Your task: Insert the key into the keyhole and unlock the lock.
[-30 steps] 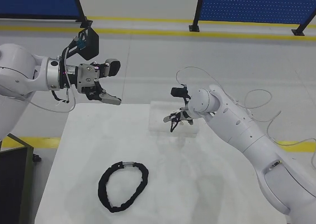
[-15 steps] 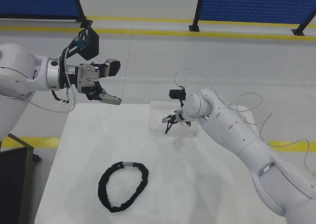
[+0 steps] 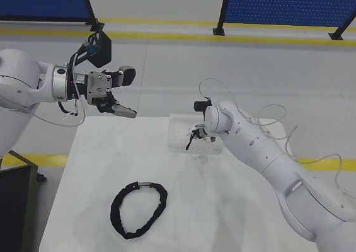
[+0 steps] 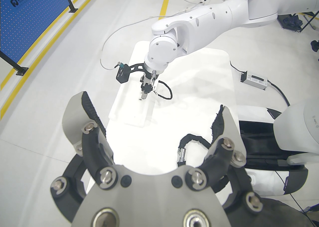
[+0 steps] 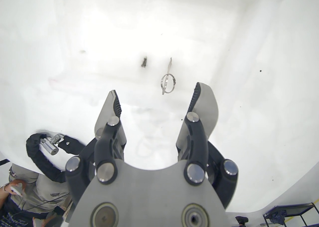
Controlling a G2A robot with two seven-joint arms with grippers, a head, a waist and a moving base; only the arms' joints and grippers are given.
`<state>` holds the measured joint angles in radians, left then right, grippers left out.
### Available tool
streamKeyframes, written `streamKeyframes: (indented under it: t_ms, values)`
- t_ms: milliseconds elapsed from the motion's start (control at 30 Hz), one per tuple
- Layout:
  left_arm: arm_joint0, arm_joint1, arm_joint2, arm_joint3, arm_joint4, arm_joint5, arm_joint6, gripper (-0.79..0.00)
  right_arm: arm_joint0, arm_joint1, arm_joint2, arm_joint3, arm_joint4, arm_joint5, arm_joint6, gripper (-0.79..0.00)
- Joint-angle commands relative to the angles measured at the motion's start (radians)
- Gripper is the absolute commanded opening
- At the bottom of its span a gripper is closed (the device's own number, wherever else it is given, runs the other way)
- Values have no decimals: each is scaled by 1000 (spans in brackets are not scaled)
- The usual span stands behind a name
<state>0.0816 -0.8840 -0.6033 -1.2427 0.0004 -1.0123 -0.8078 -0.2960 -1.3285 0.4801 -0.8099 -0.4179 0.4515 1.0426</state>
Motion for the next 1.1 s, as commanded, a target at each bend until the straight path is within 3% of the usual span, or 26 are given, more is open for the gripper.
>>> streamKeyframes:
  t_ms: [0, 67, 300, 600, 1067]
  values:
    - [0, 0, 0, 0, 0, 0, 0, 0, -1, -7, -1, 11, -1, 0, -4, -323]
    - [0, 0, 0, 0, 0, 0, 0, 0, -3, -15, 0, 22, 0, 0, -9, -397]
    - [0, 0, 0, 0, 0, 0, 0, 0, 0, -41, -4, 60, -17, 8, -27, -453]
    - [0, 0, 0, 0, 0, 0, 0, 0, 2, -73, -6, 119, -36, 21, -39, -606]
    - [0, 0, 0, 0, 0, 0, 0, 0, 10, -111, -4, 179, -72, 13, -21, -754]
